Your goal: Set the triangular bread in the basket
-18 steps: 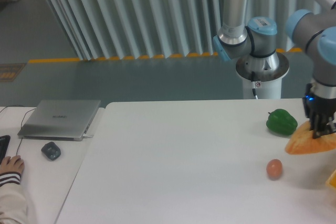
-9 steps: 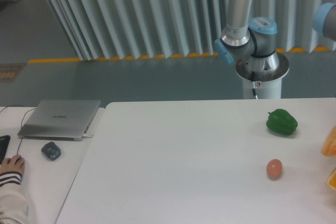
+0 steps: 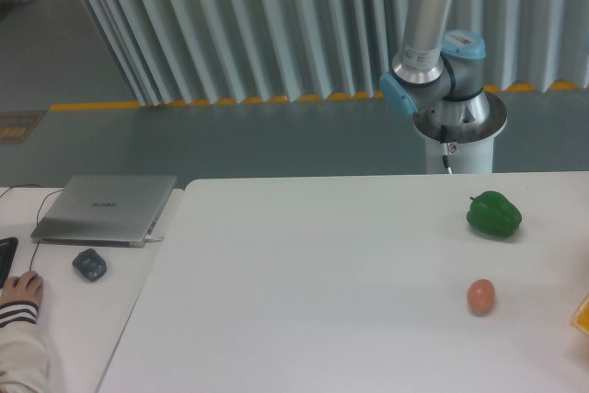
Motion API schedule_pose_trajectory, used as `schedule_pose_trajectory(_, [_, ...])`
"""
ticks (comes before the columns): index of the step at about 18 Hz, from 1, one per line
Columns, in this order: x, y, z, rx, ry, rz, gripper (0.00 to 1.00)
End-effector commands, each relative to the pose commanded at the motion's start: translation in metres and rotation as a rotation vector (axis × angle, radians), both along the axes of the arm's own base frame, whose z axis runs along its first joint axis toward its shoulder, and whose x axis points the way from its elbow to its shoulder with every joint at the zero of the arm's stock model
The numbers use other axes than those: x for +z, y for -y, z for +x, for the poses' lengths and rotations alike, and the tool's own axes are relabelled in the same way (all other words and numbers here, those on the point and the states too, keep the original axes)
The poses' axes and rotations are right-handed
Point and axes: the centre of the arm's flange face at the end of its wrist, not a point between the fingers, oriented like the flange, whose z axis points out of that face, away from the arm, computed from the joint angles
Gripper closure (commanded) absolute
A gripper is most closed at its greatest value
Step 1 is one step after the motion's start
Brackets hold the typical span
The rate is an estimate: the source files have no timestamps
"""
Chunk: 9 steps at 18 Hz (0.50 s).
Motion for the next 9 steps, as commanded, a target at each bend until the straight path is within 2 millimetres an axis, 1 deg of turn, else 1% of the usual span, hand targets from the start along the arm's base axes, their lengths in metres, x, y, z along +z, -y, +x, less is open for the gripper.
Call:
schedule_pose_trajectory(1, [-0.003, 0.005, -0.002, -0.011, 0.007, -0.004, 0.76])
schedule_pose_trajectory(3, [-0.016, 0.028, -0.008, -0.022, 0.025, -0.016, 0.76])
schedule_pose_trajectory(4, [-0.023, 0.038, -0.011, -0.006, 0.037, -0.017, 0.75])
schedule_pose_trajectory(6, [-0.03, 0.05, -0.015, 0.038, 0.051, -0.027, 0.73])
schedule_pose_trajectory(7, [-0.034, 0.067, -0.024, 0.085, 0.061, -0.017, 0.73])
schedule_pose_trajectory(9, [-0.039, 0.078, -0.029, 0.105, 0.076, -0.002, 0.73])
